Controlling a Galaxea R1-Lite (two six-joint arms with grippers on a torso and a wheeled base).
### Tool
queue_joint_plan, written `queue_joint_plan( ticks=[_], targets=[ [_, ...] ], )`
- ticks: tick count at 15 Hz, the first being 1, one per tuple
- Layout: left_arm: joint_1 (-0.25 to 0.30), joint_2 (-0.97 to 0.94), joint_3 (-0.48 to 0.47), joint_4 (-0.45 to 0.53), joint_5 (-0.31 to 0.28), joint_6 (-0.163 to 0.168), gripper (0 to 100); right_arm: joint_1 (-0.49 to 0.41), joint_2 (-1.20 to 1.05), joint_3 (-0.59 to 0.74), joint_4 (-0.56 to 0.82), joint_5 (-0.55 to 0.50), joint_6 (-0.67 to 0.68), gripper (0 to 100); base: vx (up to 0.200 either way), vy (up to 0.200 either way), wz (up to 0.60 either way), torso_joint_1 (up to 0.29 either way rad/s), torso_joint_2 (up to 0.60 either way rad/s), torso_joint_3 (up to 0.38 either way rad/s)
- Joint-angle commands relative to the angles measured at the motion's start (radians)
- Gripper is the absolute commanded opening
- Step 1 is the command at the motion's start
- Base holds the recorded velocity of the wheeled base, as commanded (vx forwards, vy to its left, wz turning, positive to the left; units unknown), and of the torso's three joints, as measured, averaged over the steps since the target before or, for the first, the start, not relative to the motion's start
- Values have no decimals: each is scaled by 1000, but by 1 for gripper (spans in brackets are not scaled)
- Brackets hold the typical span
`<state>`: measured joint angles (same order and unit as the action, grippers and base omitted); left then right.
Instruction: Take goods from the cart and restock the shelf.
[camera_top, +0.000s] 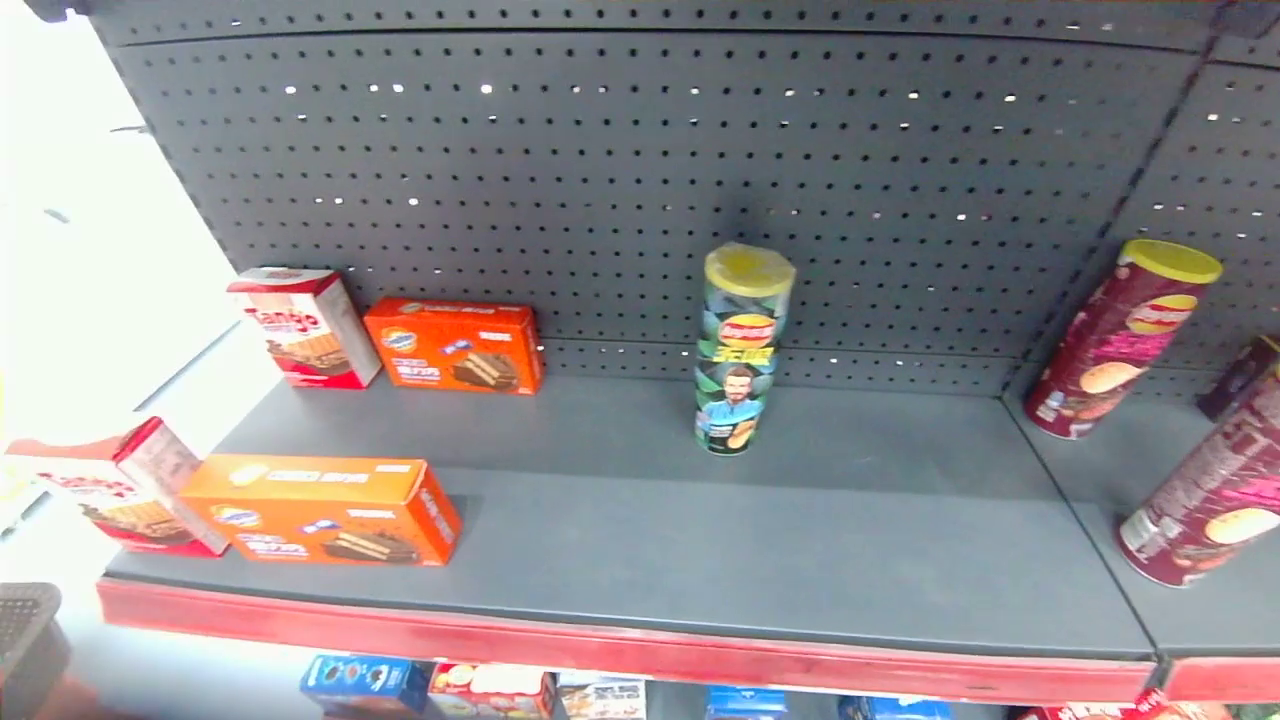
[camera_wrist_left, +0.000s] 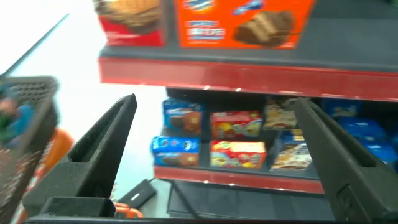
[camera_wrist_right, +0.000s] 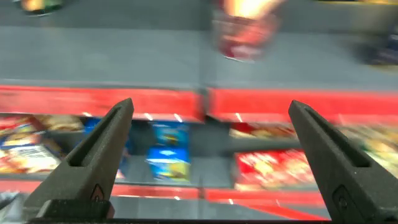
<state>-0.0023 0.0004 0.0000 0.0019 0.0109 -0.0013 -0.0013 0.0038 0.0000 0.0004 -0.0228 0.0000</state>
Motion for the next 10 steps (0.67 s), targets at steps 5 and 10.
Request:
queue_joint_plan(
  ticks=[5,10],
  targets=[
    [-1,0,0,0,1,0,100,0,1,0,0,0,0,100,0,0,600,0,6,3],
    [-1,0,0,0,0,0,100,0,1,0,0,-2,3,100,0,0,480,4,0,2]
  ],
)
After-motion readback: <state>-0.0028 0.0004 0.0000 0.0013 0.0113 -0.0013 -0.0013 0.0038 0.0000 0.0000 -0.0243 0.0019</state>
